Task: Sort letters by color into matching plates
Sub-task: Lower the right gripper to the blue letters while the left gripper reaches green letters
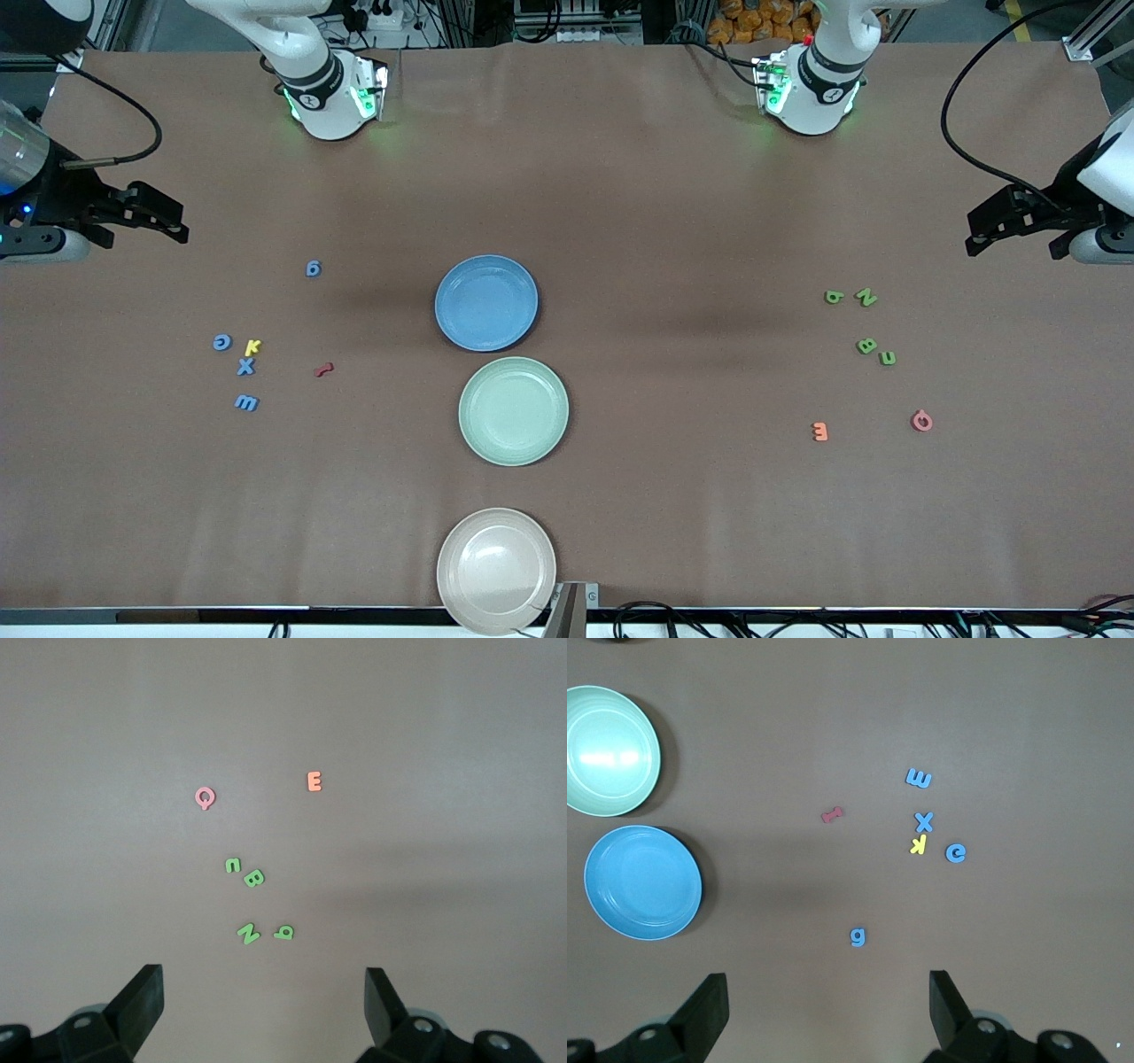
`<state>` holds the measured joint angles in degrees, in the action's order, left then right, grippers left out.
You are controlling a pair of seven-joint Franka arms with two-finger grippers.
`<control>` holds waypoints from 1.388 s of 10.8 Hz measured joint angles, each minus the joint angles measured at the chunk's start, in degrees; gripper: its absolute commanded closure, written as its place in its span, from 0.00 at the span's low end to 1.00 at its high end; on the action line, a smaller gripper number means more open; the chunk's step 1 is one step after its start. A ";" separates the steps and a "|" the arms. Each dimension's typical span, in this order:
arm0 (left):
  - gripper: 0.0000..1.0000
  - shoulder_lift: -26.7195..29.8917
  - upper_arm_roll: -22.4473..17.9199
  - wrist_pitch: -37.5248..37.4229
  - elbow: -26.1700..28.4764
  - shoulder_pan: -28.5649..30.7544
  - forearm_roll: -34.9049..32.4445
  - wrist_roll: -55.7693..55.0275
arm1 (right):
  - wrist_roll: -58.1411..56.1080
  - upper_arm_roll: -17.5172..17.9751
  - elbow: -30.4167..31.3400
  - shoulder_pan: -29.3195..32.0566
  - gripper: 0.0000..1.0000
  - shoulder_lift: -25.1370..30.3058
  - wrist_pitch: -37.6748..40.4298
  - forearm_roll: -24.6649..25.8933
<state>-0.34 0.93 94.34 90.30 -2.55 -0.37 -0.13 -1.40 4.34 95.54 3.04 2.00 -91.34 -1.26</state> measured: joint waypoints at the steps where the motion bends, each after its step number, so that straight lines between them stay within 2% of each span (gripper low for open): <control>1: 0.00 0.00 -0.01 0.00 0.00 0.06 0.00 -0.02 | 0.00 0.00 0.00 0.00 0.00 0.00 -0.06 0.00; 5: 0.00 -0.59 -0.21 0.02 -0.06 0.27 0.00 -0.32 | 0.00 -0.26 5.01 0.43 0.00 -0.10 -5.56 0.04; 9: 0.00 -4.67 -0.30 1.78 2.52 2.06 0.01 -0.93 | -0.10 -0.66 16.97 1.43 0.00 -2.86 -22.00 0.59; 12: 0.00 -6.36 -0.38 12.68 12.75 4.73 0.04 -0.89 | -0.41 -0.90 18.20 2.82 0.00 -7.45 -27.39 3.64; 15: 0.00 -6.14 -0.10 28.68 27.13 5.46 0.04 -0.75 | -7.87 -1.06 18.41 6.33 0.02 -12.91 -33.91 5.55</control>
<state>-6.48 0.83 123.02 117.44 2.91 -0.33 -0.87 -9.28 3.28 113.95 9.37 -10.91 -125.25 4.29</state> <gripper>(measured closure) 0.000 0.000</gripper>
